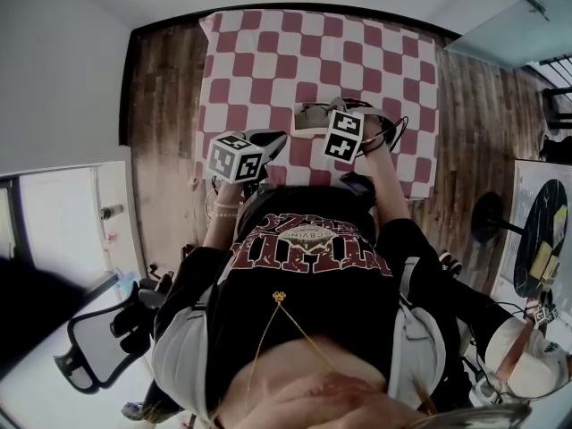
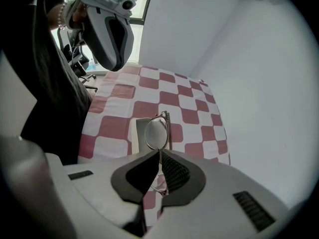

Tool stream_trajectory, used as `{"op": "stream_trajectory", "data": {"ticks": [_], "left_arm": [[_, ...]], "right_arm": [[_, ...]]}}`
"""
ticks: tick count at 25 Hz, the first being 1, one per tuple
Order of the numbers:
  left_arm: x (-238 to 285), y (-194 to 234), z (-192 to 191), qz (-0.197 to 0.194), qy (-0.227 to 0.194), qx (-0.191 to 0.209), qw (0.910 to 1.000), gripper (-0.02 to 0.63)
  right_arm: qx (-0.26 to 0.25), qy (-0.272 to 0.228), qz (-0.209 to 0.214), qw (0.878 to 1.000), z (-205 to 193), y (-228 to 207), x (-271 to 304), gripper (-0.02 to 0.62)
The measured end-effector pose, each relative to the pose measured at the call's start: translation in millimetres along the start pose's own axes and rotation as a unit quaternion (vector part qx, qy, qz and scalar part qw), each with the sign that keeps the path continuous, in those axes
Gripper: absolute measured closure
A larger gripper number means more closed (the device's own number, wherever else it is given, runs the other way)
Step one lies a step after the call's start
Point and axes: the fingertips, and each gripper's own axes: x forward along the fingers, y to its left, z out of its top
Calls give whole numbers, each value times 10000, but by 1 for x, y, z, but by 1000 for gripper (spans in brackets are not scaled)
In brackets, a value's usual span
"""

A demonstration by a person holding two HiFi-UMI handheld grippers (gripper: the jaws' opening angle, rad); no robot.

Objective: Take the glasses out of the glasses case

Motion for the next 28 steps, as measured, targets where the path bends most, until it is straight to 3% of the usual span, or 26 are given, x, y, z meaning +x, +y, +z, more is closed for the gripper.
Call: {"op": "stream_trajectory", "data": {"ticks": [28], "left_arm": [[19,-12,-10,-237,215,63,9995,607]], "right_arm": [[-115,-119,-214,9996,6,-11,-74,563]]}}
